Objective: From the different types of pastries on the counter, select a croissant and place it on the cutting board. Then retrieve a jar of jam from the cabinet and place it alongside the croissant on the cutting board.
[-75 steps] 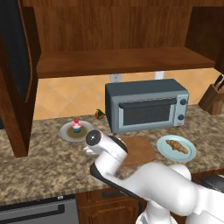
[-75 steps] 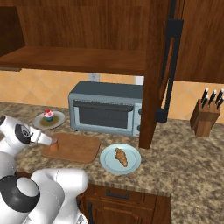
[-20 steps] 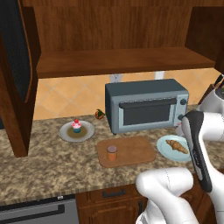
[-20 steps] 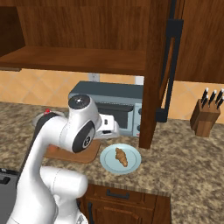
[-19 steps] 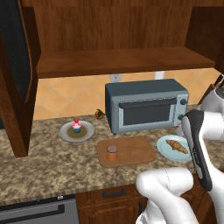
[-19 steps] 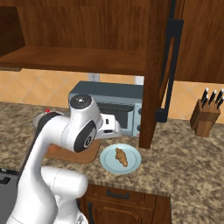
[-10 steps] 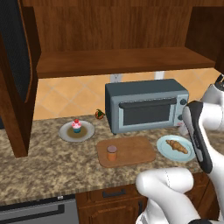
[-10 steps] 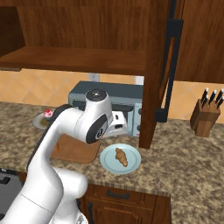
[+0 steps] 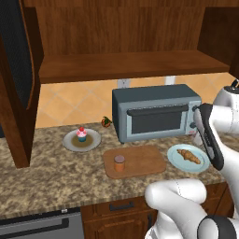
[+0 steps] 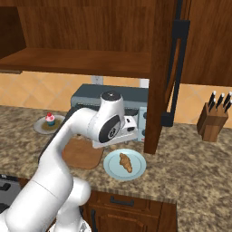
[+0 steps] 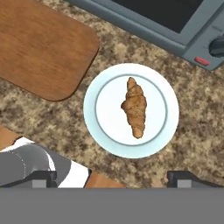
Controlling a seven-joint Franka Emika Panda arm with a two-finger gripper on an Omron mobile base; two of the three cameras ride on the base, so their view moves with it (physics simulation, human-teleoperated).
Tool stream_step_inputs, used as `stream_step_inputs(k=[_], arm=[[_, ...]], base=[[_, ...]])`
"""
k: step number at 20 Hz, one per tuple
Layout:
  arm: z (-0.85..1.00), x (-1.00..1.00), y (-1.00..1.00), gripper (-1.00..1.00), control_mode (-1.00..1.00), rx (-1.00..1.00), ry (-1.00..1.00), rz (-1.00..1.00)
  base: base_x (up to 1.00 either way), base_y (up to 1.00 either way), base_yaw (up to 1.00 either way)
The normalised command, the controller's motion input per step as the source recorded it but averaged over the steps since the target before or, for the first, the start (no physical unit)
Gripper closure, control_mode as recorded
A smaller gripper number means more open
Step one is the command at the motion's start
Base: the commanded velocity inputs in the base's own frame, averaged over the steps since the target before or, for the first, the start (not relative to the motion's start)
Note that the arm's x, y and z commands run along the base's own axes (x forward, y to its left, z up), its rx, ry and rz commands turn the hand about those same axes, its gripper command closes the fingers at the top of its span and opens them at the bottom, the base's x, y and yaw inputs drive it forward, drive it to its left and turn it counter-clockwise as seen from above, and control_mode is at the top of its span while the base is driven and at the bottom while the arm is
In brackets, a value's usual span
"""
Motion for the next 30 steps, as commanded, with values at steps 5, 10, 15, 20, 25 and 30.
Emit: stream_step_inputs(k=[5, 10, 15, 20, 25, 30], arm=[[-0.42, 0.05, -0.03, -1.0, -1.0, -0.06, -0.12, 0.05], [-0.47, 0.15, 0.0, -1.0, -1.0, 0.0, 0.0, 0.06], [-0.47, 0.29, 0.0, -1.0, -1.0, 0.0, 0.0, 0.08], [-0.38, 0.47, -0.01, -1.0, -1.0, 0.0, 0.0, 0.11], [-0.31, 0.47, -0.06, -1.0, -1.0, -0.01, 0.02, 0.09], [-0.06, 0.33, -0.06, -1.0, -1.0, -0.03, 0.11, 0.02]], base=[[0.0, 0.0, 0.0], [0.0, 0.0, 0.0], [0.0, 0.0, 0.0], [0.0, 0.0, 0.0], [0.0, 0.0, 0.0], [0.0, 0.0, 0.0]])
